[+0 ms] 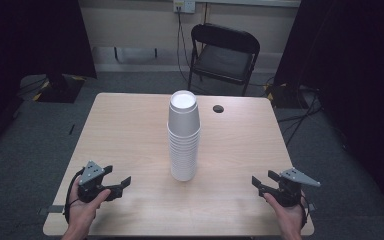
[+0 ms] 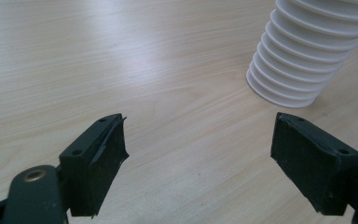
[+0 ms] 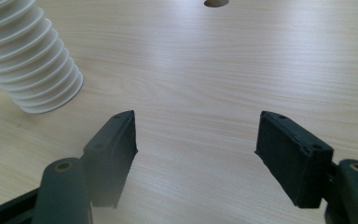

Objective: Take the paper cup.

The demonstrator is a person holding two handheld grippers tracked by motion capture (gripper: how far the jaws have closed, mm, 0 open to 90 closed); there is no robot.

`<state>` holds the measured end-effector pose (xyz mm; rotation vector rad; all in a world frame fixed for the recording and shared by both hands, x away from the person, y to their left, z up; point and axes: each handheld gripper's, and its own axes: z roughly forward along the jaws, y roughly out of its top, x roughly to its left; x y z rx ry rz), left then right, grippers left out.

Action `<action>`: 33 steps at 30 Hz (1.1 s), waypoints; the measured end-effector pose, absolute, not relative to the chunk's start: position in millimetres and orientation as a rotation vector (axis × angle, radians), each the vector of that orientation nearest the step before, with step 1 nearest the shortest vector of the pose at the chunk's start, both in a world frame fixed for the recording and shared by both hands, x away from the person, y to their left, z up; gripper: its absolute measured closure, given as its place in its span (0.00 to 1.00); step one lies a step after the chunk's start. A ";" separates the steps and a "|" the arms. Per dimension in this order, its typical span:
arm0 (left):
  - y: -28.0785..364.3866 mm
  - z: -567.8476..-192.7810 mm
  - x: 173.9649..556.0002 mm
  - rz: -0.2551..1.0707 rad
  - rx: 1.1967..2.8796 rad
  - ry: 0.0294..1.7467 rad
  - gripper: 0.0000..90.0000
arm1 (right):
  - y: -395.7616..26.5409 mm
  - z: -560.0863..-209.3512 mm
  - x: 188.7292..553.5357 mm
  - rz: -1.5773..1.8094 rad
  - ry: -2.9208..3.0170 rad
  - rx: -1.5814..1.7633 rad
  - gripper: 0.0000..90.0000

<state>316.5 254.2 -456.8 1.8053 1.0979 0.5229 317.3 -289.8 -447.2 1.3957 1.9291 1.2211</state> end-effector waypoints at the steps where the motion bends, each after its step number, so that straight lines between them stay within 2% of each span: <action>1: 254.1 -456.7 316.4 0.524 1.805 1.099 0.20 | -290.3 -447.0 317.5 1.227 1.932 1.402 0.32; 8: 253.1 -456.3 316.6 0.511 1.794 1.105 0.20 | -292.0 -444.6 317.7 1.261 1.919 1.391 0.30; 16: 248.4 -456.7 316.8 0.487 1.815 1.097 0.20 | -285.3 -438.3 321.5 1.335 1.967 1.357 0.17; 19: 247.9 -456.7 317.6 0.491 1.826 1.087 0.20 | -279.6 -434.0 321.2 1.356 1.991 1.329 0.16; 33: 244.9 -458.1 316.6 0.482 1.828 1.079 0.20 | -244.3 -400.4 320.7 1.473 2.042 1.140 0.16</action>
